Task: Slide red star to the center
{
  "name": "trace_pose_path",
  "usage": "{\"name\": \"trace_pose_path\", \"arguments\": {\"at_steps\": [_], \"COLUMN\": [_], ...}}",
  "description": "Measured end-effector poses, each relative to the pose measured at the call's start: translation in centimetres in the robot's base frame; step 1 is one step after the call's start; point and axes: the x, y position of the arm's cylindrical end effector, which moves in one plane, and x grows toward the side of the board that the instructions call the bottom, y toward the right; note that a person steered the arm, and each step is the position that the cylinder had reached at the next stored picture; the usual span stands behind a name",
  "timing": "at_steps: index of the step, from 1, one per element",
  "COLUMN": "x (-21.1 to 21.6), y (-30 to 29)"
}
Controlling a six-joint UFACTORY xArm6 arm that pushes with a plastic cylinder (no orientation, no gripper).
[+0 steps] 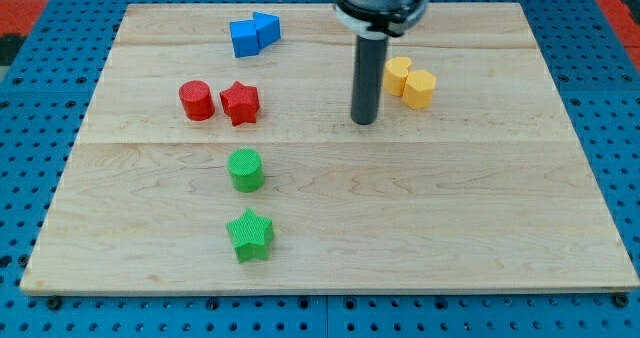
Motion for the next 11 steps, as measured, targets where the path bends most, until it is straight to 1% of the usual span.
{"name": "trace_pose_path", "arguments": {"at_steps": [2, 3, 4, 5, 6, 7, 8, 9, 10, 11], "x": [-4.8, -6.9, -3.4, -1.3, -2.5, -4.0, -4.7, -2.3, -2.8, -5.2], "y": [-8.1, -13.6, -17.6, -15.3, -13.5, -13.1, -8.7, -8.9, -11.6, -12.6]}}
